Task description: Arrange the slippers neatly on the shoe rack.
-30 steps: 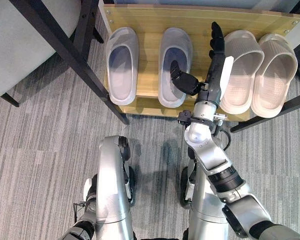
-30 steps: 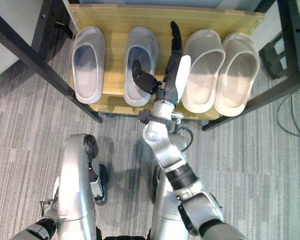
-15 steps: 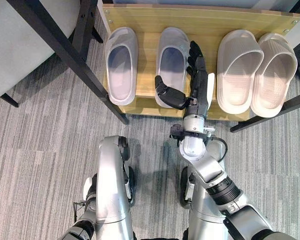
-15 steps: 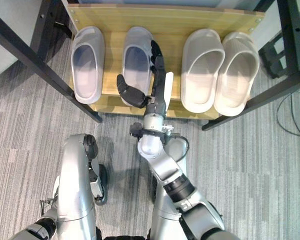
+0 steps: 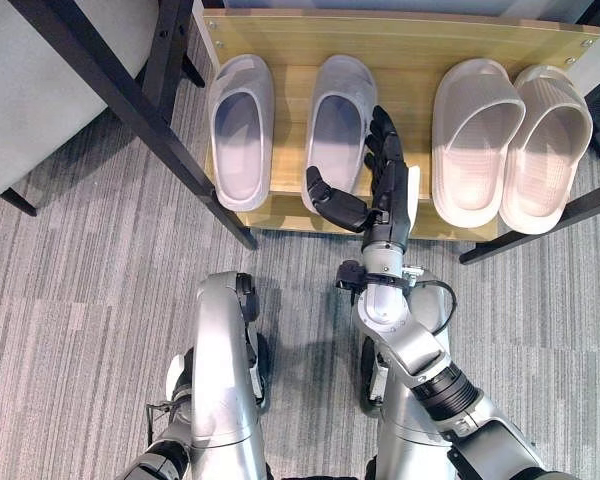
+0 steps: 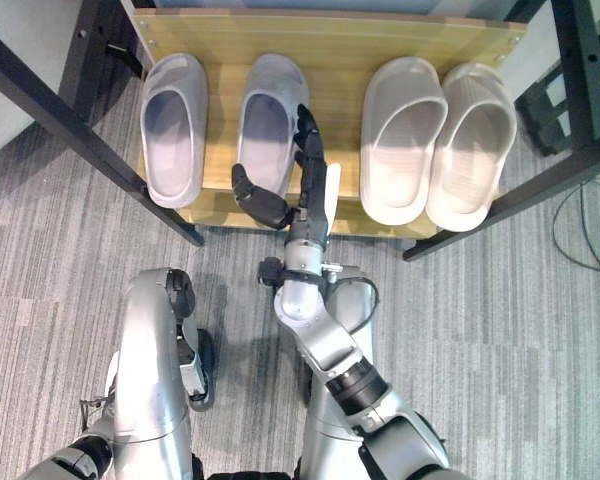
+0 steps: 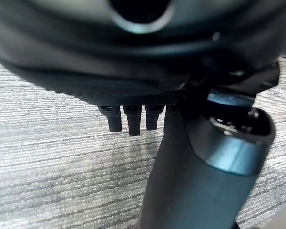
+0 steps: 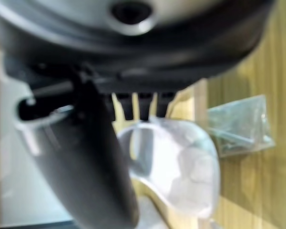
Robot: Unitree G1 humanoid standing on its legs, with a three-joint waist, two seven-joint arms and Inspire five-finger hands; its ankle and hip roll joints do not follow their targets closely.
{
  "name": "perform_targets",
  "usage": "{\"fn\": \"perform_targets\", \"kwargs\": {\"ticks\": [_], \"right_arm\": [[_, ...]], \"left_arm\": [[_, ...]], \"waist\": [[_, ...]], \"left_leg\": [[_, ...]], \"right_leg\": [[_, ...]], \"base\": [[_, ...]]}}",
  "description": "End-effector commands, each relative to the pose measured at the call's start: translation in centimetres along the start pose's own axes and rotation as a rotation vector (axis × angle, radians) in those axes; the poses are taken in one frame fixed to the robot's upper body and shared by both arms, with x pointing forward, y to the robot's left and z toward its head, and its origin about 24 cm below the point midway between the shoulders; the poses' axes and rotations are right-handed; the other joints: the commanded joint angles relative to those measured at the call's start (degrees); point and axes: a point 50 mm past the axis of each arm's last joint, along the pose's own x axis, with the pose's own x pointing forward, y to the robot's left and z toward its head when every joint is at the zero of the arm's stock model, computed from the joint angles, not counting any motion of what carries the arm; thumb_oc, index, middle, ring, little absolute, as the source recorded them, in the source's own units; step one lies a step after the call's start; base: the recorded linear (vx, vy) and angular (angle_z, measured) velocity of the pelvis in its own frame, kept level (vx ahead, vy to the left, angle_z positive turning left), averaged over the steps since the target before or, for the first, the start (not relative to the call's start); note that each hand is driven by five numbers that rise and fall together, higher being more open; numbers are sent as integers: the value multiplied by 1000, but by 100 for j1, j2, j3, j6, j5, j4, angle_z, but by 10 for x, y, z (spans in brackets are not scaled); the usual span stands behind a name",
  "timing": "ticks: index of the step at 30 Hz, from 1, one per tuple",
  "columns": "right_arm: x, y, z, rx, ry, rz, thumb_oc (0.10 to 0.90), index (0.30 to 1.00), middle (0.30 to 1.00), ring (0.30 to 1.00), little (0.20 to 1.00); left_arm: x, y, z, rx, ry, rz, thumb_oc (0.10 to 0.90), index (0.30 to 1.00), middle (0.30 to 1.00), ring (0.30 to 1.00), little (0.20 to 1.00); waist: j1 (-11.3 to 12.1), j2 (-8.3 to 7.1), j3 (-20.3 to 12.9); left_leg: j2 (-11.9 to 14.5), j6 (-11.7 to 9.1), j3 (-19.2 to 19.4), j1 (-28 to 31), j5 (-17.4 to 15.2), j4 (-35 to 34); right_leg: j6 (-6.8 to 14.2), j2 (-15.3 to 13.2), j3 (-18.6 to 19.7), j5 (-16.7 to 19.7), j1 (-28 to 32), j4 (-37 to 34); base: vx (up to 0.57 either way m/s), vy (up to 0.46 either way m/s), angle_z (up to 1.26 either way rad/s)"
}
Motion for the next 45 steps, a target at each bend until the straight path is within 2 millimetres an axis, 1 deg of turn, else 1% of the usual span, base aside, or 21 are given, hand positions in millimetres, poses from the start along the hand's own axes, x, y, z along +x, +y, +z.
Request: {"fn": "perform_targets", "kwargs": {"ticks": [1,6,7,9,12,19,23,29,35,36,37,38,42,45], "right_arm": [[-8,21,71,259,-295,115,800,900,900,900,900],[-2,22,72,227,-310,97,800,900,900,900,900],[1,19,74,210,-329,67,800,900,900,900,900],[2,18,75,203,-335,54,800,900,900,900,900],[5,10,75,173,-352,-2,800,900,900,900,900],[16,-7,84,142,-409,-125,800,900,900,900,900],[23,-13,85,120,-417,-157,800,900,900,900,900],[36,-10,79,91,-380,-131,800,900,900,900,900],[44,-5,78,128,-344,-101,800,900,900,900,900],[48,-4,75,125,-323,-94,800,900,900,900,900],[48,-4,75,125,-323,-94,800,900,900,900,900],[49,0,75,163,-310,-71,800,900,900,900,900],[50,3,71,177,-279,-37,800,900,900,900,900],[51,5,71,185,-275,-21,800,900,900,900,900]], "left_arm": [[-7,3,-22,92,34,22,800,900,900,900,900],[-8,1,-22,113,27,17,800,900,900,900,900],[-8,1,-23,117,26,17,800,900,900,900,900],[-9,1,-23,119,26,17,800,900,900,900,900],[-9,0,-25,125,30,17,800,900,900,900,900],[-12,-3,-28,137,30,8,800,900,900,900,900],[-12,-4,-30,142,35,5,800,900,900,900,900],[-13,-4,-31,160,35,-8,800,900,900,900,900],[-12,-4,-30,168,29,-17,800,900,900,900,900],[-12,-5,-29,170,28,-22,800,900,900,900,900],[-12,-4,-29,170,28,-22,800,900,900,900,900],[-12,-5,-29,178,28,-25,800,900,900,900,900],[-11,-5,-28,183,25,-32,800,900,900,900,900],[-11,-4,-29,186,29,-35,800,900,900,900,900]], "waist": [[239,-27,-198],[262,-5,-198],[270,2,-198],[270,-1,-198],[266,-9,-198],[274,-7,-198],[283,8,-198],[332,35,-198],[379,54,-198],[392,58,-198],[392,59,-198],[406,58,-198],[409,52,-198],[414,56,-198]], "left_leg": [[-528,285,-333,45,-41,-533],[-539,278,-339,45,-26,-551],[-541,277,-340,45,-24,-547],[-542,278,-345,45,-24,-544],[-558,280,-344,45,-27,-534],[-571,275,-325,45,-16,-533],[-582,270,-324,45,-16,-518],[-593,248,-348,45,0,-514],[-595,227,-355,45,-7,-510],[-593,218,-351,45,-9,-514],[-593,218,-351,45,-9,-514],[-599,209,-347,45,-7,-522],[-605,203,-343,45,-8,-532],[-616,200,-348,45,-8,-538]], "right_leg": [[-390,135,607,341,146,-53],[-384,151,592,356,146,-54],[-385,161,604,364,146,-48],[-384,162,606,365,146,-41],[-386,158,594,360,146,-26],[-380,171,598,392,146,-24],[-382,163,596,379,146,-3],[-386,182,595,382,146,16],[-383,185,600,388,146,43],[-385,189,600,388,146,54],[-385,189,600,388,146,54],[-380,192,590,398,146,57],[-372,194,604,409,146,57],[-373,196,616,411,146,58]], "base": [[0,0,0],[0,0,0],[0,0,0],[0,0,0],[0,0,0],[0,0,0],[0,0,0],[0,0,0],[0,0,0],[0,0,0],[0,0,0],[0,0,0],[0,0,0],[0,0,0]]}}
